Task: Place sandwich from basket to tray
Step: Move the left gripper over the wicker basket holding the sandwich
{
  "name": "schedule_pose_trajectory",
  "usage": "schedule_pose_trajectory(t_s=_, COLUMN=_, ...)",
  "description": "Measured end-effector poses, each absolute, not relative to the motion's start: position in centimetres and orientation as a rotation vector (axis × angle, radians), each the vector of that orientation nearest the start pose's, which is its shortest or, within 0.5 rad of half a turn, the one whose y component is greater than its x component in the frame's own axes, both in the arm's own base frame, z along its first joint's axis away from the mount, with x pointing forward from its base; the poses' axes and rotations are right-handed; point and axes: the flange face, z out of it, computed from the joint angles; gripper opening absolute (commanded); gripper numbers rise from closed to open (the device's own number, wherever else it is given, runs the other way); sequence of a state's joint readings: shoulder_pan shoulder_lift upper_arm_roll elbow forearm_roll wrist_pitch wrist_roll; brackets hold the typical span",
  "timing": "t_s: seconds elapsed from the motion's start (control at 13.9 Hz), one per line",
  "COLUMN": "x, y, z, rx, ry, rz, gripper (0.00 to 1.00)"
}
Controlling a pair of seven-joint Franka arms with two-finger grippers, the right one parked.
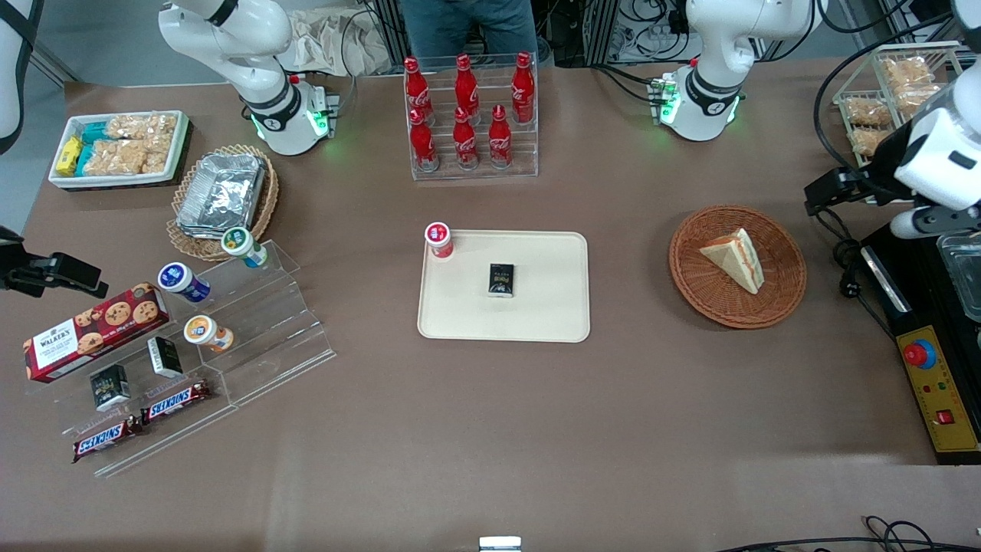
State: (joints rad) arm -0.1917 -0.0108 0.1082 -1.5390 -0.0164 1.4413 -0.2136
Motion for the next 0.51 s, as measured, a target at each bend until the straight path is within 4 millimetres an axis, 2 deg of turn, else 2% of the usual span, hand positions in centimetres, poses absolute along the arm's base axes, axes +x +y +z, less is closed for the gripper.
schedule_pose_trajectory(t_s=0.22, x=53.4, y=-5.1, z=63.5, rx=-3.138, ry=-0.180, rz=0.143, gripper=1.00)
schedule_pose_trajectory(t_s=0.36, x=53.7, y=-5.9, z=62.7, rx=-3.130, ry=-0.195, rz=0.168, gripper=1.00)
schedule_pose_trajectory(t_s=0.51, x=54.2, y=-6.8, z=61.5, rx=-3.100, ry=-0.365, rz=0.206, gripper=1.00)
